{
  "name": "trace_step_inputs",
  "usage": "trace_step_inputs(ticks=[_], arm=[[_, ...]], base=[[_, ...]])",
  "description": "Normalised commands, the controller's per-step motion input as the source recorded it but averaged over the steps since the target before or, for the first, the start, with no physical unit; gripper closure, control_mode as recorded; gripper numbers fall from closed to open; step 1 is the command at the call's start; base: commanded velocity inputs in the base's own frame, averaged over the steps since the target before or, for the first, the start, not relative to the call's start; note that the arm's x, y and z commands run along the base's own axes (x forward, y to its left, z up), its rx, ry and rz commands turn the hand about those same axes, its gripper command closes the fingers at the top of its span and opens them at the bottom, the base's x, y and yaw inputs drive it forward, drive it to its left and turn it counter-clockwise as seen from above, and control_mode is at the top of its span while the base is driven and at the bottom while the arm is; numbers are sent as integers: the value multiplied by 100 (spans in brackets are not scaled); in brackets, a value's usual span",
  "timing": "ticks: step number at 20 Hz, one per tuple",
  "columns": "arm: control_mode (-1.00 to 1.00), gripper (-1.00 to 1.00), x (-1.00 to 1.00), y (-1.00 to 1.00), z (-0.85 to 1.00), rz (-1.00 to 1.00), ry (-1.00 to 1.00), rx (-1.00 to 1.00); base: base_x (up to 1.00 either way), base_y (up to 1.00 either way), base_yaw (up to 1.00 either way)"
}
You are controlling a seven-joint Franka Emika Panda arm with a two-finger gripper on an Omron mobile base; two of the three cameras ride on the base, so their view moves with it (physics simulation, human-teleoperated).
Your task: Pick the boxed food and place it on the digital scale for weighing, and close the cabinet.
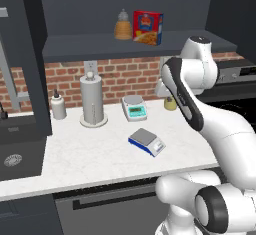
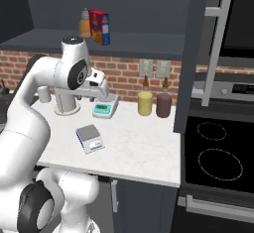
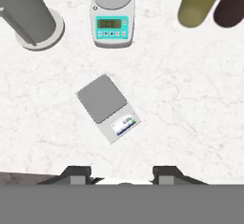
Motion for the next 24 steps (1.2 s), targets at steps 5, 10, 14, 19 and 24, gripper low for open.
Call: trace_step_inputs(ticks=[5, 10, 14, 19, 24], arm=[[-100, -100, -25, 3, 0, 0, 0, 0], [-100, -100, -49, 7, 0, 4, -7, -1], [-100, -100, -30, 0, 26, 17, -30, -4], [-100, -100, -23, 0, 51, 24, -36, -2], [-100, -100, -4, 0, 62, 25, -27, 0]], base=[[0, 0, 0], [0, 0, 0], [0, 0, 0], [0, 0, 0], [0, 0, 0]])
